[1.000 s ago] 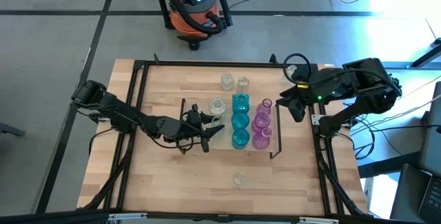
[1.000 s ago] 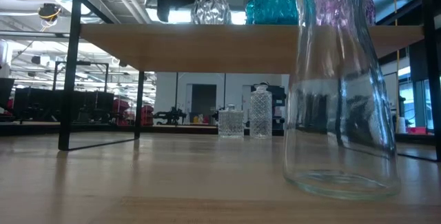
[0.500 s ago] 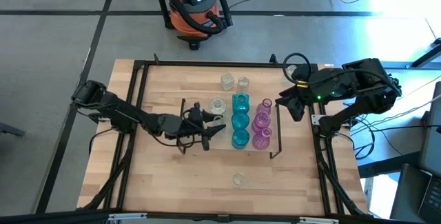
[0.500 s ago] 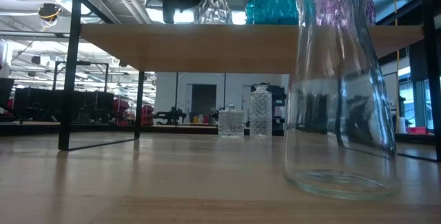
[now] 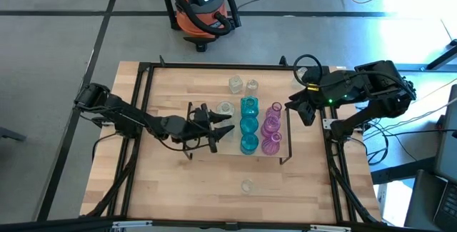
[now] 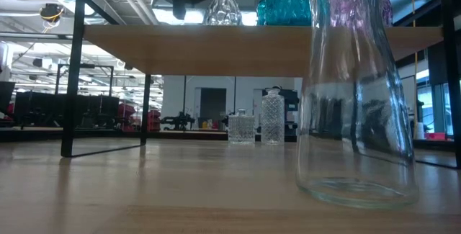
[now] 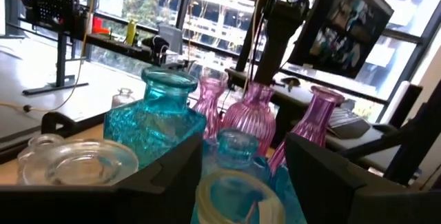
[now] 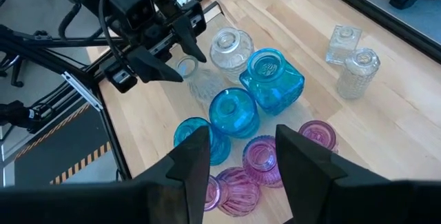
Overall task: Sort vases onto shelf
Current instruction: Put the top right transparent vase on the shelf
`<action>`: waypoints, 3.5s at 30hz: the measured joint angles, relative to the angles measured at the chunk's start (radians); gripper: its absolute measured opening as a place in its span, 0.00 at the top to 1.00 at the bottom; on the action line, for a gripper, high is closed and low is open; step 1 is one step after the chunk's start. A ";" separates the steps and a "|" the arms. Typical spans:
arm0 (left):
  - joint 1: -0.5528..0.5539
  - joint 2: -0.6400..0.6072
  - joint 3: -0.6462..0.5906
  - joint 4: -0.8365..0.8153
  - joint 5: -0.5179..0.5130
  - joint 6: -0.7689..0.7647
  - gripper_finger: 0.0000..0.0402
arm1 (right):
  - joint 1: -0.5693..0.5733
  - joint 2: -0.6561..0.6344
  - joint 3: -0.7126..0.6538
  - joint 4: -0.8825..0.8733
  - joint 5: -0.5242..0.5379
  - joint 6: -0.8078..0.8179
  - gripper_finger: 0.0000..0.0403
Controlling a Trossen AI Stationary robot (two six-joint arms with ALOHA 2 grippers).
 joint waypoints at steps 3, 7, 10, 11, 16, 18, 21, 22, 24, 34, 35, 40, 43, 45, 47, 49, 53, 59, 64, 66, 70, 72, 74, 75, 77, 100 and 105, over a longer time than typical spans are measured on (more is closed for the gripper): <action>0.000 0.000 0.000 0.026 0.000 0.000 0.51 | 0.000 0.000 0.000 0.000 0.000 0.000 0.63; 0.000 0.000 0.000 0.118 -0.007 0.010 0.51 | 0.000 0.000 0.000 -0.001 -0.005 -0.001 0.63; 0.000 -0.016 0.000 0.222 -0.007 0.030 0.51 | 0.000 0.000 0.000 -0.008 -0.041 -0.010 0.63; 0.000 -0.029 0.000 0.242 -0.009 0.030 0.51 | 0.000 0.000 0.000 -0.020 -0.044 -0.012 0.63; 0.000 -0.115 0.000 0.265 -0.010 0.053 0.51 | 0.001 -0.005 -0.014 -0.062 0.067 -0.022 0.63; 0.000 -0.156 0.000 0.266 -0.010 0.053 0.51 | 0.000 -0.007 -0.018 -0.068 0.127 -0.037 0.63; -0.009 -0.229 0.000 0.267 -0.010 0.054 0.51 | -0.016 -0.010 -0.023 -0.068 0.225 -0.056 0.63; -0.012 -0.256 0.000 0.265 -0.010 0.059 0.51 | -0.029 -0.013 -0.027 -0.067 0.254 -0.060 0.63; -0.025 -0.310 0.000 0.265 -0.009 0.091 0.51 | -0.070 -0.017 -0.043 -0.066 0.284 -0.063 0.63; -0.029 -0.565 0.000 0.171 -0.024 0.321 0.51 | -0.567 -0.050 -0.294 -0.064 0.197 -0.116 0.63; -0.017 -0.584 0.000 0.145 -0.026 0.322 0.51 | -0.631 -0.050 -0.337 -0.062 0.158 -0.122 0.63; 0.065 -0.681 0.000 -0.026 0.013 0.264 0.51 | -0.875 -0.050 -0.528 0.035 -0.001 -0.213 0.63; 0.112 -0.734 0.000 -0.126 0.063 0.223 0.51 | -0.977 -0.050 -0.622 0.147 -0.062 -0.250 0.63; 0.135 -0.767 0.000 -0.180 0.089 0.203 0.51 | -1.027 -0.050 -0.673 0.196 -0.077 -0.251 0.63; 0.151 -0.794 0.000 -0.213 0.099 0.195 0.51 | -1.065 -0.050 -0.711 0.230 -0.066 -0.251 0.63; 0.164 -0.815 0.000 -0.238 0.101 0.192 0.51 | -1.089 -0.050 -0.737 0.235 -0.018 -0.235 0.63; 0.186 -0.841 0.000 -0.292 0.102 0.194 0.51 | -1.102 -0.050 -0.783 0.290 0.045 -0.199 0.63; 0.224 -0.856 0.000 -0.357 0.105 0.176 0.51 | -1.101 -0.046 -0.852 0.358 0.126 -0.117 0.63; 0.251 -0.855 0.000 -0.359 0.132 0.174 0.51 | -1.102 -0.046 -0.912 0.398 0.157 -0.077 0.63; 0.261 -0.855 0.000 -0.359 0.132 0.175 0.51 | -1.102 -0.046 -0.934 0.419 0.165 -0.062 0.63; 0.293 -0.855 0.000 -0.365 0.150 0.175 0.51 | -1.109 -0.045 -0.974 0.511 0.126 -0.051 0.63; 0.312 -0.855 0.000 -0.365 0.161 0.173 0.51 | -1.109 -0.045 -0.987 0.553 0.114 -0.051 0.63; 0.329 -0.855 0.000 -0.366 0.180 0.161 0.51 | -1.108 -0.045 -0.997 0.580 0.113 -0.051 0.63; 0.338 -0.855 0.000 -0.366 0.187 0.150 0.51 | -1.108 -0.046 -1.001 0.594 0.112 -0.054 0.62; 0.357 -0.855 0.000 -0.367 0.203 0.129 0.51 | -1.108 -0.046 -1.010 0.618 0.112 -0.060 0.61; 0.437 -0.853 0.000 -0.403 0.285 0.042 0.51 | -1.109 0.071 -1.013 0.579 0.090 -0.032 0.48; 0.437 -0.853 0.000 -0.403 0.285 0.042 0.51 | -1.109 0.093 -1.009 0.590 0.070 -0.030 0.55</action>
